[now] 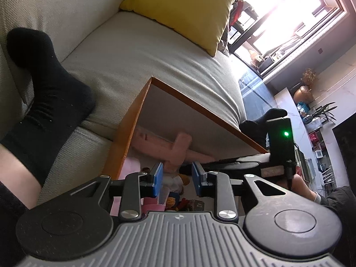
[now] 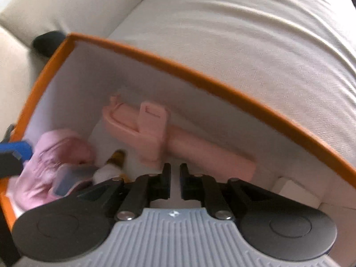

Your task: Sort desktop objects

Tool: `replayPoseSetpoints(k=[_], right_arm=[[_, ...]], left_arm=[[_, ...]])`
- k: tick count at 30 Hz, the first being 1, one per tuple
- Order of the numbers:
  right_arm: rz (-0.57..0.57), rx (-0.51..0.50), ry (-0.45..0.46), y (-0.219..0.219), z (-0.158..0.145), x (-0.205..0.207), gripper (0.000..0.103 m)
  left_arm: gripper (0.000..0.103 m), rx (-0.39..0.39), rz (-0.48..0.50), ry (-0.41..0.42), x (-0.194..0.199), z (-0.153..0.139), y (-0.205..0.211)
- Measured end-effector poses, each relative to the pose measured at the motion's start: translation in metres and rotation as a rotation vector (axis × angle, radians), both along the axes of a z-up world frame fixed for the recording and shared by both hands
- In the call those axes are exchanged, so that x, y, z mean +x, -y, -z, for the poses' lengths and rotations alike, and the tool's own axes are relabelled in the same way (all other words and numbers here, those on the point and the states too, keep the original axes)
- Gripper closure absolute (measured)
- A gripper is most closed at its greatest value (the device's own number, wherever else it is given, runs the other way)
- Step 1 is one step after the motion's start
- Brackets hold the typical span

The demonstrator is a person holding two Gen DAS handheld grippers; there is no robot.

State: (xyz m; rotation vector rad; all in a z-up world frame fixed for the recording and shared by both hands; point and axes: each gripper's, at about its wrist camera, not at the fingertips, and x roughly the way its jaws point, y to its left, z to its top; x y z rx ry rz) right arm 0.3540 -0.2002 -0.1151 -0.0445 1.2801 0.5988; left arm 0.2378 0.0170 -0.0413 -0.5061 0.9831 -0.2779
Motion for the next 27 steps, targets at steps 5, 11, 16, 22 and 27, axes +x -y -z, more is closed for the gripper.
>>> replayPoseSetpoints(k=[5, 11, 16, 22, 27], right_arm=[[-0.052, 0.0, 0.048, -0.027, -0.009, 0.006, 0.091], [0.071, 0.066, 0.029, -0.008, -0.007, -0.004, 0.088], [0.076, 0.031, 0.07, -0.009, -0.009, -0.009, 0.088], [0.06, 0.032, 0.139, 0.005, -0.032, -0.027, 0.087], [0.06, -0.014, 0.31, 0.017, -0.065, -0.069, 0.087]], left_arm=[[0.071, -0.004, -0.008, 0.013, -0.003, -0.004, -0.003], [0.072, 0.016, -0.005, 0.033, -0.016, -0.01, -0.006], [0.072, 0.057, -0.004, 0.055, -0.028, -0.014, -0.001], [0.071, 0.099, 0.021, 0.114, -0.05, -0.026, 0.017], [0.071, 0.126, 0.017, 0.167, -0.071, -0.037, 0.029]])
